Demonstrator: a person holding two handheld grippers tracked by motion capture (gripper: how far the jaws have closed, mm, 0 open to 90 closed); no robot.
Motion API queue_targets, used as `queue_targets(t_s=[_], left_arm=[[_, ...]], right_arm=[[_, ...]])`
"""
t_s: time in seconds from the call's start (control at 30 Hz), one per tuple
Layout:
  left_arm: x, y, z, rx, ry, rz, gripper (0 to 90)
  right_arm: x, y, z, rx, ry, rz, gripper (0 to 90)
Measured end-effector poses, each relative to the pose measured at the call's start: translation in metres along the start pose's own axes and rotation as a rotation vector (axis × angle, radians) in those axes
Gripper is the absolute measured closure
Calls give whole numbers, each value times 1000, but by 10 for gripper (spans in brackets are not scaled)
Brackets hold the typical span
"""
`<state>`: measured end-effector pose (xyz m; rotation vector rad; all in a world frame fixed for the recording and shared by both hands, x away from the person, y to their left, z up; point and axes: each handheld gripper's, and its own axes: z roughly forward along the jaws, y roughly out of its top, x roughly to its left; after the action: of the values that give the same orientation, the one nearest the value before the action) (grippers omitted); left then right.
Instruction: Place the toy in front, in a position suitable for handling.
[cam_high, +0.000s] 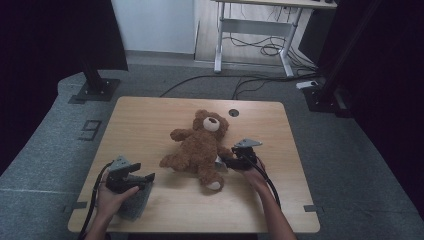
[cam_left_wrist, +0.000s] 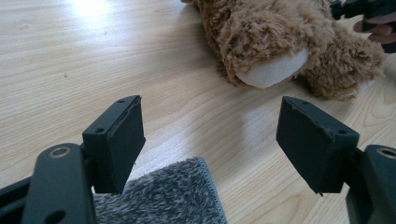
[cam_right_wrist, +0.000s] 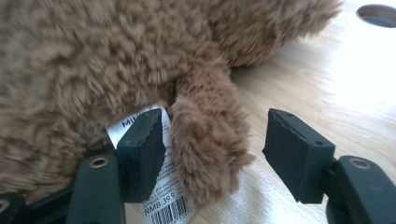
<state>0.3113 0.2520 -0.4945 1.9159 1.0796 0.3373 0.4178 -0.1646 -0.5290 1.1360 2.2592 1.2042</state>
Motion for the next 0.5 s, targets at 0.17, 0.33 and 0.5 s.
queue_targets(t_s=[0.17, 0.33, 0.5], left_arm=[[-3, 1, 1, 3, -5, 9, 235], [-5, 1, 3, 5, -9, 12, 239], [-8, 2, 4, 7, -25, 19, 260]], right_arm=[[4, -2, 8, 15, 3, -21, 495], [7, -4, 11, 29, 3, -71, 661], [12, -6, 2, 22, -8, -77, 678]])
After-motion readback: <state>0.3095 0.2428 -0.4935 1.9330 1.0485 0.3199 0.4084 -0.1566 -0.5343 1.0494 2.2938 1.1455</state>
